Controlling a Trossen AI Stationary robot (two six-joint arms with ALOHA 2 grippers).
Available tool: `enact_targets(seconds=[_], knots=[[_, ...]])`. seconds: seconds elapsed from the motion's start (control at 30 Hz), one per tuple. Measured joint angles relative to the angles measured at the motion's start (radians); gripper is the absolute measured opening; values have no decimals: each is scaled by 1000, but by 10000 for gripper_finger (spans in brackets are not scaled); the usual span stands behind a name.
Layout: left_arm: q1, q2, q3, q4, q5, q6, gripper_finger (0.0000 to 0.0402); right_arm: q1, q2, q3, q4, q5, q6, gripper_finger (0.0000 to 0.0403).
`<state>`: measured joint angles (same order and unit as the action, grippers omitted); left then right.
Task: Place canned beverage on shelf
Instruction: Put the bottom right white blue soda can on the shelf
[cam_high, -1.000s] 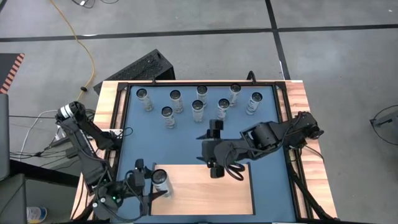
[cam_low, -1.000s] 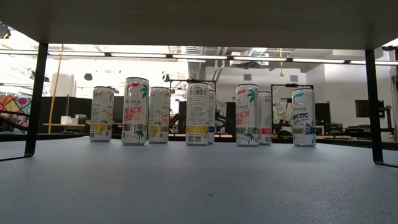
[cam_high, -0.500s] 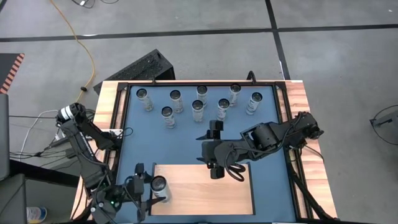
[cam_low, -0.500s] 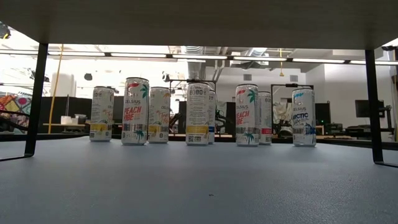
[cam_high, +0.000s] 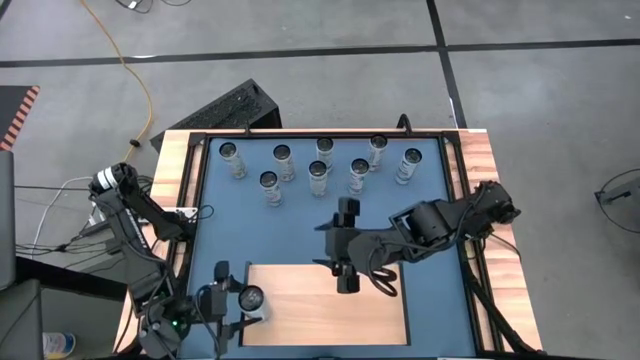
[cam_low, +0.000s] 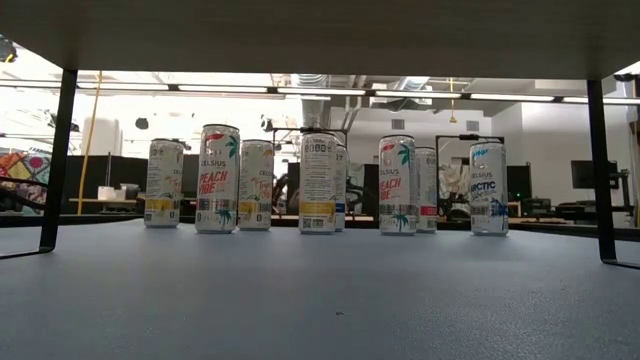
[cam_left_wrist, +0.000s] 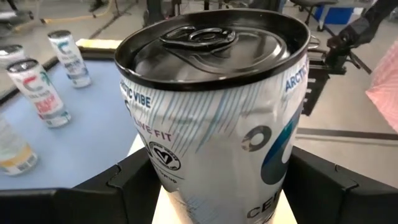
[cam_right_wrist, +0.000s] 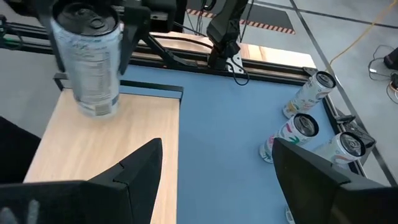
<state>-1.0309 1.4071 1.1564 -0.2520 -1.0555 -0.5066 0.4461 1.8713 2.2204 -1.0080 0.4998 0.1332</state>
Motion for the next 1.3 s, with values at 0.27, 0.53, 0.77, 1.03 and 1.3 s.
enact_targets(seconds=[0.27,0.53,0.77,1.03,1.3], knots=[[14,4,0,-42,41,-38,266,5,0,0,-3,1,-31,286],[23,80,-1,52,35,-15,266,3,0,0,-5,0,-42,286],[8,85,0,64,2,-51,266,3,0,0,-1,0,-111,286],[-9,85,0,56,24,-11,266,3,0,0,0,0,-105,286],[-8,85,0,55,36,14,266,3,0,0,0,-2,-79,286]])
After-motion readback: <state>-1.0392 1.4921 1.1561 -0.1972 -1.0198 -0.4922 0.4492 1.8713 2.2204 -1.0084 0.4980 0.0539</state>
